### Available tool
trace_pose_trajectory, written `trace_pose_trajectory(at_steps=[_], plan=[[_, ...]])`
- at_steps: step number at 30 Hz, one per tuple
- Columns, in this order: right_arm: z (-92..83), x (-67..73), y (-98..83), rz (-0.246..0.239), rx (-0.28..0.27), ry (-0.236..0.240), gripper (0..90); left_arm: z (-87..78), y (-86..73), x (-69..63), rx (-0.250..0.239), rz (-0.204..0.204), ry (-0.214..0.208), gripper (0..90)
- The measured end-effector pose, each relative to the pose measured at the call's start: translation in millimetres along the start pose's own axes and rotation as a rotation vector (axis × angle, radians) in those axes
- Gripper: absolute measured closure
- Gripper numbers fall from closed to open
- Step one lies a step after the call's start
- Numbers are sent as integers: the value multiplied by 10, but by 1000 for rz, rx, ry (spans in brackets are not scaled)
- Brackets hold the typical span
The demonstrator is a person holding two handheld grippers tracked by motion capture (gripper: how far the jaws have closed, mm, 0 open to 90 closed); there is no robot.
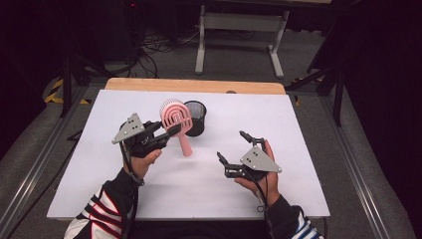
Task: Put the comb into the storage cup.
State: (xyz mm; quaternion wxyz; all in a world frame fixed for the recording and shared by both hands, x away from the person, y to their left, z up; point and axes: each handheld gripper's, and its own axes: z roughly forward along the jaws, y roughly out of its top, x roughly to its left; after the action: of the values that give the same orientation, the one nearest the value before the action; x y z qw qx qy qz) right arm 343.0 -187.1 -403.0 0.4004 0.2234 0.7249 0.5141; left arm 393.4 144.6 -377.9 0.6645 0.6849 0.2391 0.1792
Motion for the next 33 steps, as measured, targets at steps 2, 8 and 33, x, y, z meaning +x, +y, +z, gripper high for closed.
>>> trace_pose_trajectory(at_steps=[2,8,33], plan=[[-37,-43,-32,3,4,2,97,-4,2,3,-3,0,0,634],[-151,-150,-131,-1,14,-34,95,-26,30,8,-8,16,10,634],[-534,-317,-443,-8,69,-68,109,-67,106,71,-23,37,41,634]])
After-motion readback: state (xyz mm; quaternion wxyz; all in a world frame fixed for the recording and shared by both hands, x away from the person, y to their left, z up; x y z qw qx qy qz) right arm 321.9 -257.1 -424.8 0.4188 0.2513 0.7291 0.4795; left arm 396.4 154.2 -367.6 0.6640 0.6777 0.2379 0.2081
